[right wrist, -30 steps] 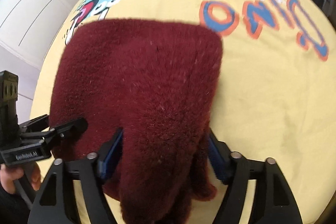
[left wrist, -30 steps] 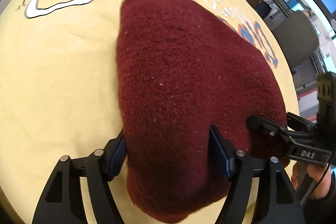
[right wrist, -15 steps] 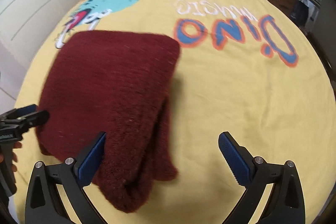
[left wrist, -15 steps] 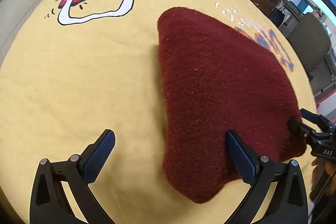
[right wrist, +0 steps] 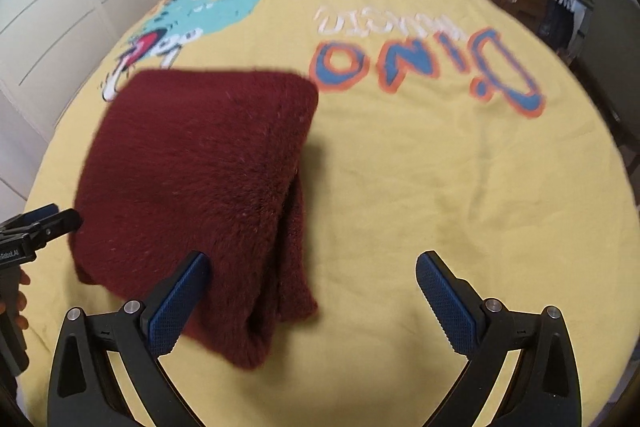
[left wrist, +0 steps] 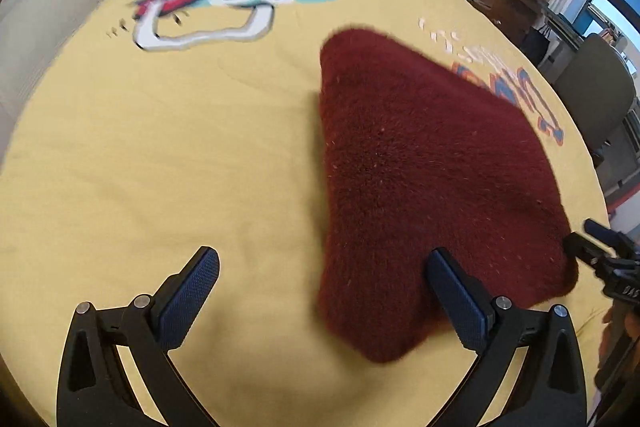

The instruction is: Fold small clothes

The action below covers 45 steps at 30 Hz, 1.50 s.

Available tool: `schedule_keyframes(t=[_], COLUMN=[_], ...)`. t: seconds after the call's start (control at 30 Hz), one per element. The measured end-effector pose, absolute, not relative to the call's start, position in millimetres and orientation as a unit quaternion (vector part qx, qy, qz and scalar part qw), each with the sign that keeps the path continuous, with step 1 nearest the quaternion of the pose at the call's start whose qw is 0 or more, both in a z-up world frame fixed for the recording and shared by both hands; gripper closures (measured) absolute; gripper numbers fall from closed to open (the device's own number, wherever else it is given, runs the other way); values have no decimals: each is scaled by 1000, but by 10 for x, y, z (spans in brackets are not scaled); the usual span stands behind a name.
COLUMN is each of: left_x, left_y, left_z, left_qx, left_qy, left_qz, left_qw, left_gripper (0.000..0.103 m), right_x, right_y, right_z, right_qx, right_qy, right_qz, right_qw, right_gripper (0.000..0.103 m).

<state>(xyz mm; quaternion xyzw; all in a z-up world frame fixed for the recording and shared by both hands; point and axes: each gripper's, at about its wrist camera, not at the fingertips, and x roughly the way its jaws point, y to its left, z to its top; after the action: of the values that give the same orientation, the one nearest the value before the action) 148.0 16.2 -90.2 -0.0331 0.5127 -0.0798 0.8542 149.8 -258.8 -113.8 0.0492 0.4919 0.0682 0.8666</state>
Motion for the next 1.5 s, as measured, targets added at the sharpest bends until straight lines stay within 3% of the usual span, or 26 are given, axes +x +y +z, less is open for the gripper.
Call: schedule_keyframes(t=[0.2, 0.43, 0.83, 1.5], left_x=[1070, 608, 354, 333], left_y=[306, 415, 422, 367], left_z=[-364, -100, 3, -24], left_qx=[-14, -7, 8, 24], left_qy=[478, 475, 474, 484], left_qz=[-52, -31, -21, -23], left_qw=[876, 879, 880, 874], left_gripper=[1, 1, 1, 1], right_x=[1101, 519, -43, -68], right_y=[-2817, -3094, -3379, -3370], right_z=[-627, -231, -45, -23], right_qx=[48, 55, 56, 53], right_qy=[459, 435, 424, 426], right_qz=[48, 22, -8, -3], right_qw=[886, 899, 904, 903], right_gripper=[0, 0, 0, 0])
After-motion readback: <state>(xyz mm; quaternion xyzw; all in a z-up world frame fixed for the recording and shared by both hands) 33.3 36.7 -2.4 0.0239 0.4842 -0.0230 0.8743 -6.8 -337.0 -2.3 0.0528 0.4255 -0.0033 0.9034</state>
